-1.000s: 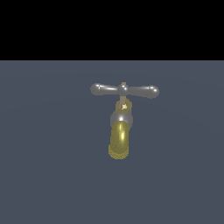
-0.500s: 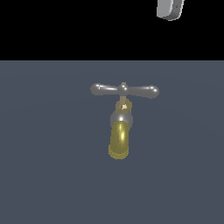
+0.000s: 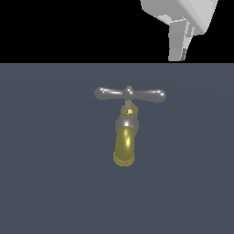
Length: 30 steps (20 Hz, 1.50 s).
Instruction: Turn on the faucet by rotating a designated handle.
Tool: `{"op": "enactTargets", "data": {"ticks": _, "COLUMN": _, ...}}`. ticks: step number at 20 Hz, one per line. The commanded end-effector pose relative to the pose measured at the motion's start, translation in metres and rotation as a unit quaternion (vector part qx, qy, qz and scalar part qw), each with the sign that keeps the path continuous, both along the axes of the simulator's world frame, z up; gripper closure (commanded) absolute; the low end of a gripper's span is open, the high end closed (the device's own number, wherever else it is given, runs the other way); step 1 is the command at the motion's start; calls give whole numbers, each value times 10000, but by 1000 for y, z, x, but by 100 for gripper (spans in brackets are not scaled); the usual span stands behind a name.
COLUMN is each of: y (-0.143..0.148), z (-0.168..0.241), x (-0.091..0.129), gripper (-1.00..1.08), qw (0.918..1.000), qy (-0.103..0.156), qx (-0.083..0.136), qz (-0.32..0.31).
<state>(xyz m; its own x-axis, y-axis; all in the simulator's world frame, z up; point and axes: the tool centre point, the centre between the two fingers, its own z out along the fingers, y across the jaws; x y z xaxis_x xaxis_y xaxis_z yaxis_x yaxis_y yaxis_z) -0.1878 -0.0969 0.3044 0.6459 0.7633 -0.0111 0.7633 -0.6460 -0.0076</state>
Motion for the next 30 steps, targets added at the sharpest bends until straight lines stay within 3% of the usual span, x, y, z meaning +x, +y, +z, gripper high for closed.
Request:
{"op": "enactTargets", "data": {"ticks": 1, "y": -5, "z": -12, "x": 8, "gripper": 108, "qw": 9996, "qy": -8, "qx": -4, "qz": 289}}
{"op": "enactTargets", "data": {"ticks": 8, "y": -16, "z": -44, "x": 30, "gripper": 108, "qw": 9946, "qy": -24, "qx": -8, "qz": 1041}}
{"op": "enactTargets", "data": {"ticks": 17, "y": -23, "z": -79, "x": 58, "gripper": 108, "qw": 9819, "qy": -44, "qx": -3, "qz": 1893}}
{"op": "enactTargets", "data": {"ticks": 30, "y": -23, "z": -104, "x": 79, "gripper": 108, "qw": 9683, "qy": -58, "qx": 25, "qz": 2495}}
